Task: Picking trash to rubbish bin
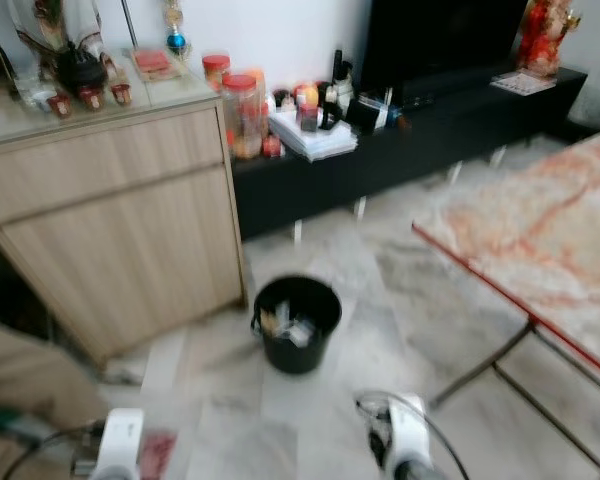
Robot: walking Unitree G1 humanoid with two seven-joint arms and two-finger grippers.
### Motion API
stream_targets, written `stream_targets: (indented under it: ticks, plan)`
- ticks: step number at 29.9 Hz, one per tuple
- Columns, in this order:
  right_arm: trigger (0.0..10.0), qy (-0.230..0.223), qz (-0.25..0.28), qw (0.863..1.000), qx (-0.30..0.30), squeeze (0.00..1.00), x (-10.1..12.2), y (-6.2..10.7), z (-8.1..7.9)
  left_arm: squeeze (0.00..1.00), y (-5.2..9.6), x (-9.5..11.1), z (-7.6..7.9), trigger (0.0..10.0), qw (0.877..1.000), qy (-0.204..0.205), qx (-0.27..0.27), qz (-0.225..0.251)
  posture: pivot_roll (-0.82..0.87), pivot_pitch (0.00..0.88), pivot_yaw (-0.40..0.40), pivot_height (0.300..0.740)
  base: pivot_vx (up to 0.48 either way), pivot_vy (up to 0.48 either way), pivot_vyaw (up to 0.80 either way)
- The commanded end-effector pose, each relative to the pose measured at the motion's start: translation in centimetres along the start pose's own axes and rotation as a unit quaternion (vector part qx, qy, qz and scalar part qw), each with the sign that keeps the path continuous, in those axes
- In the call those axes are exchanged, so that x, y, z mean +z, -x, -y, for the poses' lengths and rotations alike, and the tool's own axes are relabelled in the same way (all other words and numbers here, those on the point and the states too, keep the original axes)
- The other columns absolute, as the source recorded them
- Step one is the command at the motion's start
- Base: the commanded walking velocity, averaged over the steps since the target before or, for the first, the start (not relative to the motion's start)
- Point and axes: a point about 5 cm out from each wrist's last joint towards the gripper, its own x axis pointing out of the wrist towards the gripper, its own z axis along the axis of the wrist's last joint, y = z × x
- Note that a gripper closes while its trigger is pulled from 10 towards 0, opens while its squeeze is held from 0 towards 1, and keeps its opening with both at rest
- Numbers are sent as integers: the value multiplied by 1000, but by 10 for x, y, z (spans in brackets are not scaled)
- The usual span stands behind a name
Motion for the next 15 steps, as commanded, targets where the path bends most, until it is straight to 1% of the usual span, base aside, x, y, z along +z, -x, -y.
stream_targets:
  ticks: [1,9,12,13,15]
  plan:
    - [10000,-2,1,1000,-14,0,-1,2,12,0,0,3,6,10000,1000,1,-6,5,210,0,10,740,311,0,0]
    - [10000,10,12,1000,-10,0,2,1,11,0,0,3,7,10000,1000,2,-8,6,214,0,8,740,311,0,0]
    - [10000,42,51,998,5,0,20,-2,5,0,-1,12,8,10000,1000,3,-8,28,214,0,5,740,310,0,0]
    - [10000,44,57,997,8,0,23,-2,4,0,-2,14,8,10000,999,3,-7,32,214,0,5,740,311,0,0]
    - [10000,60,88,994,17,0,37,-4,1,0,-3,26,10,10000,998,0,-8,56,214,0,5,740,307,0,0]
